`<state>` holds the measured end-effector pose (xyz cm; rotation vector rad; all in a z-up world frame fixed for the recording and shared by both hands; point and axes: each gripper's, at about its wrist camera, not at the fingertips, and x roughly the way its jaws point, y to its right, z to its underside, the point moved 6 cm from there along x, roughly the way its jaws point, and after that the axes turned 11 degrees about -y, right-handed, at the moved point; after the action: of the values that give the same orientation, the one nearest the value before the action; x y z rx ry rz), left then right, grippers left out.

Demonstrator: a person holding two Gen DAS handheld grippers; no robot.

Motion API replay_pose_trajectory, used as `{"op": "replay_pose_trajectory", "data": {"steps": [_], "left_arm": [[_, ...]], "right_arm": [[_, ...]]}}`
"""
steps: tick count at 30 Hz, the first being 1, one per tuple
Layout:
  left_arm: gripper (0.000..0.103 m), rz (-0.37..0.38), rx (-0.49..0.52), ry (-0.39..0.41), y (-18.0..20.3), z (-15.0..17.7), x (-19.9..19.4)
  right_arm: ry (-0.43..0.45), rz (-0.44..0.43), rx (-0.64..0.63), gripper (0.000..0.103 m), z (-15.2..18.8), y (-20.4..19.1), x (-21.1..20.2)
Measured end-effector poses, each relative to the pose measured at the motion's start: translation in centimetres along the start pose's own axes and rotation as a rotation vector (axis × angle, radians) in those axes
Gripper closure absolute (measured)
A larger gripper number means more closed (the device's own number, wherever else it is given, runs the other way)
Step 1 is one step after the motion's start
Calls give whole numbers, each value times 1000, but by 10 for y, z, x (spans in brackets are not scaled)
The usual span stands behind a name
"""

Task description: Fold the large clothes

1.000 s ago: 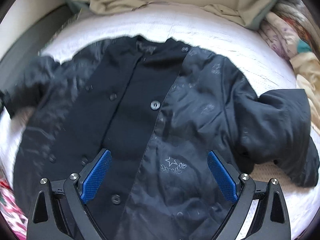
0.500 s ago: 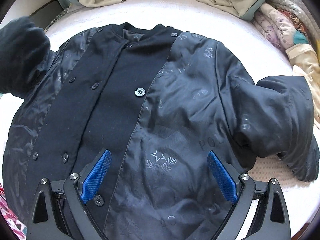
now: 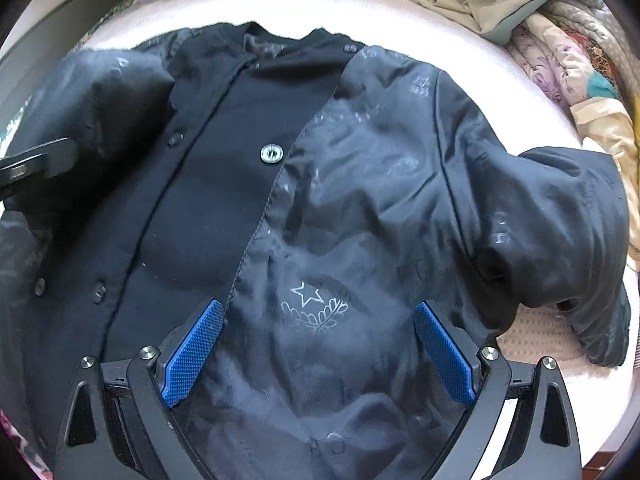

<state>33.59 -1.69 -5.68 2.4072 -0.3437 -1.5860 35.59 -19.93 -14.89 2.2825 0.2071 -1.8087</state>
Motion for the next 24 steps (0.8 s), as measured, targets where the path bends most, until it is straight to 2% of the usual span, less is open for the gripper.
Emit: {"op": "replay_pose_trajectory", "data": {"steps": [4, 5, 8, 11, 14, 15, 16, 19, 21, 23, 24], "left_arm": [[13, 4, 66, -20, 21, 12, -12], [13, 6, 79, -35, 25, 16, -15], [13, 44, 125, -57, 37, 25, -28], [13, -3, 151, 9, 32, 27, -57], [9, -134, 103, 83, 6, 26, -82], [8, -189, 58, 105, -9, 26, -91], [5, -214, 20, 119, -21, 26, -96], [2, -269, -100, 169, -61, 29, -106], [2, -323, -165, 176, -88, 31, -106], [2, -324, -207, 168, -106, 30, -105], [2, -317, -223, 169, -113, 27, -107]], "right_arm": [[-12, 6, 2, 5, 1, -2, 6], [-25, -5, 9, 1, 2, -2, 10], [-56, -35, 25, 0, 2, -2, 22], [-58, -42, 29, 0, 3, -2, 25], [-56, -30, 39, 0, 6, -3, 28], [-48, -26, 46, 0, 6, -4, 28], [-39, -24, 48, 0, 6, -4, 28], [-26, -22, 45, 0, 6, -6, 28], [-36, -12, 26, 0, 5, -7, 24], [-22, 12, 3, 2, 1, -10, 14], [25, 44, -30, 5, 0, -15, 2]]}}
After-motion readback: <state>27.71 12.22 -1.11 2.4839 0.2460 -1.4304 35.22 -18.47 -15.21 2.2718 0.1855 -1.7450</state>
